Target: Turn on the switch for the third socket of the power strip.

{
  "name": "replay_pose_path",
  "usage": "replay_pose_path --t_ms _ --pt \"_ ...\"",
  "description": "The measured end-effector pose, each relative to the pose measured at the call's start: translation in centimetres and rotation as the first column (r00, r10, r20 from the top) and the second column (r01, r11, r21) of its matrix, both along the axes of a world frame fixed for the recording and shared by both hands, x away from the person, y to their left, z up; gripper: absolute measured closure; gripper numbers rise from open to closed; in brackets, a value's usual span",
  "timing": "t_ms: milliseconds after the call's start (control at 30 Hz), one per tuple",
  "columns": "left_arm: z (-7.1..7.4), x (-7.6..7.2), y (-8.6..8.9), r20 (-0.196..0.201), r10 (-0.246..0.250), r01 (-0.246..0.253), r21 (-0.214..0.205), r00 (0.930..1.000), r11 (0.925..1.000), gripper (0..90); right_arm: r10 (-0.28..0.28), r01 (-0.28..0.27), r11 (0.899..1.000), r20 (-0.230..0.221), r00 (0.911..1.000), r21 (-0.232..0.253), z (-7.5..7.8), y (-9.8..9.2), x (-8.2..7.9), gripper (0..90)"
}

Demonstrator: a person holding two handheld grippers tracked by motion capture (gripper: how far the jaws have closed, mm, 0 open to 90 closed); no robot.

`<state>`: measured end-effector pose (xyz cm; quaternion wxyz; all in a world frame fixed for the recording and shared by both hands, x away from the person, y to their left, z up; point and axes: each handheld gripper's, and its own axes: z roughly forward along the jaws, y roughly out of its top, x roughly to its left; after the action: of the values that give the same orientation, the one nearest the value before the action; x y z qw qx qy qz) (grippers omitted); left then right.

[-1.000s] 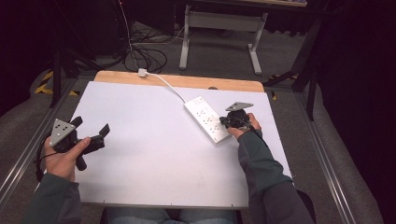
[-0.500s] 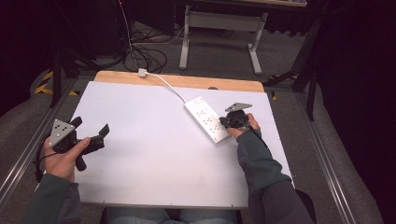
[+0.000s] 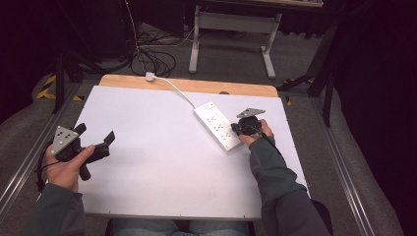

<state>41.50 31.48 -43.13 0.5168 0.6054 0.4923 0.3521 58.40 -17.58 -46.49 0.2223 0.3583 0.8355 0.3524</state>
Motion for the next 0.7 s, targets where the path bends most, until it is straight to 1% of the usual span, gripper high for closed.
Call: replay_pose_path --t_ms 267,700 --pt "0.01 -0.02 -0.04 0.002 -0.004 0.004 0.002 1.0 1.0 1.2 -0.004 0.004 1.0 0.012 0.9999 -0.008 -0.06 0.08 -0.14 90.0" --pt "-0.01 0.09 -0.13 -0.001 -0.008 0.008 0.003 1.0 1.0 1.2 -0.003 0.003 1.0 0.014 0.9999 -0.011 -0.07 0.08 -0.19 90.0"
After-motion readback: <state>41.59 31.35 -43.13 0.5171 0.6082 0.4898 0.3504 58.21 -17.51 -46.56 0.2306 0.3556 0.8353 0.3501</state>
